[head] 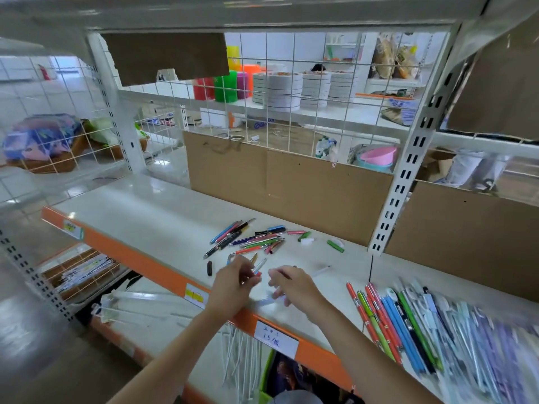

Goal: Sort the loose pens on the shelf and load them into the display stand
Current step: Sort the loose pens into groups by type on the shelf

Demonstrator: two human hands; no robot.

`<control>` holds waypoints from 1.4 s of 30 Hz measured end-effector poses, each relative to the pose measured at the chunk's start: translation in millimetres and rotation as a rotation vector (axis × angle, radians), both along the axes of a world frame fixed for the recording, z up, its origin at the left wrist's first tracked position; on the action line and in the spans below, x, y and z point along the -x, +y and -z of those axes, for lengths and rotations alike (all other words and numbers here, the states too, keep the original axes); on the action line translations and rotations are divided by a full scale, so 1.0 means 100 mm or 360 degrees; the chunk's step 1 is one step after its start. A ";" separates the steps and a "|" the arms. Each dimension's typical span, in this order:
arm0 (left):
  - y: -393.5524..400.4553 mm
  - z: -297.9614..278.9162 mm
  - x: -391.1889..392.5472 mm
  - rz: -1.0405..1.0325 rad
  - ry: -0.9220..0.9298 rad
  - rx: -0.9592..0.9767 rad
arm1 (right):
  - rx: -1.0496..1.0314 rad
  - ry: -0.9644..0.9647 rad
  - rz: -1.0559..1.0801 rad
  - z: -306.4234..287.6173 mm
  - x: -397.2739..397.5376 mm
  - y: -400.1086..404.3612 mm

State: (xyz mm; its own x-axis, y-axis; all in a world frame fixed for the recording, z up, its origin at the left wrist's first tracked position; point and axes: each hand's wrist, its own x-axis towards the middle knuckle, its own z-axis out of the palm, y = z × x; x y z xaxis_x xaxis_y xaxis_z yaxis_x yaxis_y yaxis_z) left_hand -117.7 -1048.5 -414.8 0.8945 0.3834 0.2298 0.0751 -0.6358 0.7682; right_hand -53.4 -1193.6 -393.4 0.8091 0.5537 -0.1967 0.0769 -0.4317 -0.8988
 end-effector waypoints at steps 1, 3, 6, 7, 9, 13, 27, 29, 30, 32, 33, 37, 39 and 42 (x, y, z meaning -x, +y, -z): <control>-0.07 0.00 -0.03 0.0094 -0.0015 0.0059 | -0.0060 0.0068 0.0004 0.01 0.01 0.04; -0.13 0.03 -0.11 0.0182 -0.0034 0.0085 | -0.0113 0.0091 0.0044 0.04 -0.01 0.05; -0.08 0.09 -0.30 0.0087 0.0023 -0.0055 | -0.0100 0.0083 0.0199 0.09 -0.08 -0.12; -0.03 0.12 -0.38 0.0012 0.0053 -0.0158 | -0.0055 0.0041 0.0233 0.12 -0.11 -0.20; 0.10 0.15 -0.55 -0.0124 0.0070 -0.0390 | 0.0107 -0.0140 0.0264 0.15 -0.17 -0.37; 0.29 0.21 -0.85 -0.0177 0.0272 -0.0813 | 0.0300 -0.0400 0.0269 0.17 -0.21 -0.67; 0.25 0.10 -0.78 -0.0298 0.0750 -0.1063 | -0.0083 -0.0105 0.0442 0.25 0.03 -0.92; 0.21 0.06 -0.71 -0.0347 0.0585 -0.1090 | 0.0053 -0.0229 0.0547 0.27 0.04 -0.99; 0.14 0.02 -0.67 -0.0321 0.0401 -0.0981 | 0.0159 -0.0307 0.0577 0.28 0.03 -1.03; -0.06 -0.05 -0.57 -0.0140 0.0095 -0.0530 | 0.0383 -0.0441 0.0614 0.29 0.00 -1.11; -0.18 -0.08 -0.53 -0.0002 0.0041 -0.0343 | 0.0442 -0.0475 0.0640 0.28 -0.02 -1.14; -0.69 -0.03 -0.41 0.0358 0.0071 -0.0210 | 0.0283 -0.0396 0.0734 0.19 0.02 -1.13; -0.89 0.07 -0.39 0.0423 0.0063 -0.0211 | 0.0165 -0.0324 0.0749 0.18 0.11 -1.06; -1.02 0.21 -0.34 0.0453 0.0075 -0.0307 | 0.0049 -0.0264 0.0742 0.25 0.23 -1.00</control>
State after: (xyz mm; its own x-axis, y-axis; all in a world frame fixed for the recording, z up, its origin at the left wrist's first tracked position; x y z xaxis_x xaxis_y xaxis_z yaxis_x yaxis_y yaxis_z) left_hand -83.9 -1150.2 -436.3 0.9707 0.0707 0.2297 -0.0934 -0.7695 0.6317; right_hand -76.7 -1293.2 -418.3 0.9911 0.1215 -0.0548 0.0104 -0.4804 -0.8770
